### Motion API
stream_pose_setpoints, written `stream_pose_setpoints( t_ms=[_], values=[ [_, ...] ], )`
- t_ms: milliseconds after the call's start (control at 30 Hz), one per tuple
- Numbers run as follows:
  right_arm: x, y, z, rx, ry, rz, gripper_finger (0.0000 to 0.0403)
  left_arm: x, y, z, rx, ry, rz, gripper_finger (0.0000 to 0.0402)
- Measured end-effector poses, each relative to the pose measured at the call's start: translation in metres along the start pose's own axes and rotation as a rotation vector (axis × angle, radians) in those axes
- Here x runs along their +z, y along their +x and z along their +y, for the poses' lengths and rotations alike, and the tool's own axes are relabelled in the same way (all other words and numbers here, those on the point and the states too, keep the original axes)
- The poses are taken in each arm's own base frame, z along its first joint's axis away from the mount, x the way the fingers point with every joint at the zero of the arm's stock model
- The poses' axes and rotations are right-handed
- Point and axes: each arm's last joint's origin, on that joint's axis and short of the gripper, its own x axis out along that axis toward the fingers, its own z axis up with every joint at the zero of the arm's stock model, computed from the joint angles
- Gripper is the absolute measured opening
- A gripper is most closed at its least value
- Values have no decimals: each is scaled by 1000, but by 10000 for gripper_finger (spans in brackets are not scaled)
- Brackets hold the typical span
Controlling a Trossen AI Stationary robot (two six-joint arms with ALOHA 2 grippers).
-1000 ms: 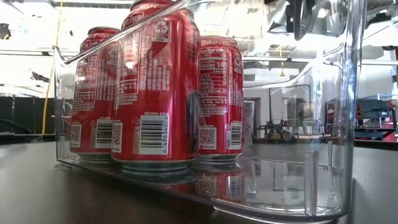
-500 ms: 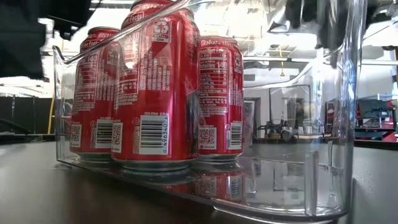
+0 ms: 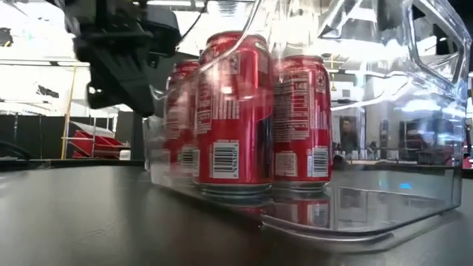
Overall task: Sort soda cans
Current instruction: Move the bottom transparent bin to the top right of the table
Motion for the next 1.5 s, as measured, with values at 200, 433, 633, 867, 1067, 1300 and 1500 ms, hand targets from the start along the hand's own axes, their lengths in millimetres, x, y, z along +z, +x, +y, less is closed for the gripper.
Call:
stream_pose_setpoints(
  t_ms=[200, 433, 633, 867, 1067, 1300, 1500],
  values=[
    [-17, -2, 6, -7, 66, -46, 0, 30, 4, 20, -16, 51, -10, 0],
    [-21, 3, 17, 16, 164, -172, 0, 60, 9, 48, -20, 63, -21, 0],
    [-14, 8, 23, 34, 217, -274, 0, 77, 25, 60, -71, 44, -48, 0],
    [-3, 12, 17, -26, 209, -283, 0, 85, 45, 61, -79, 53, -43, 0],
    [8, 13, 6, -101, 265, -282, 10, 102, 56, 58, -89, 71, -66, 0],
    [11, 10, 3, -77, 327, -233, 84, 125, 58, 59, -104, 93, -128, 0],
    [1, 10, 7, -33, 432, -156, 155, 137, 56, 65, -121, 84, -159, 0]
  ],
)
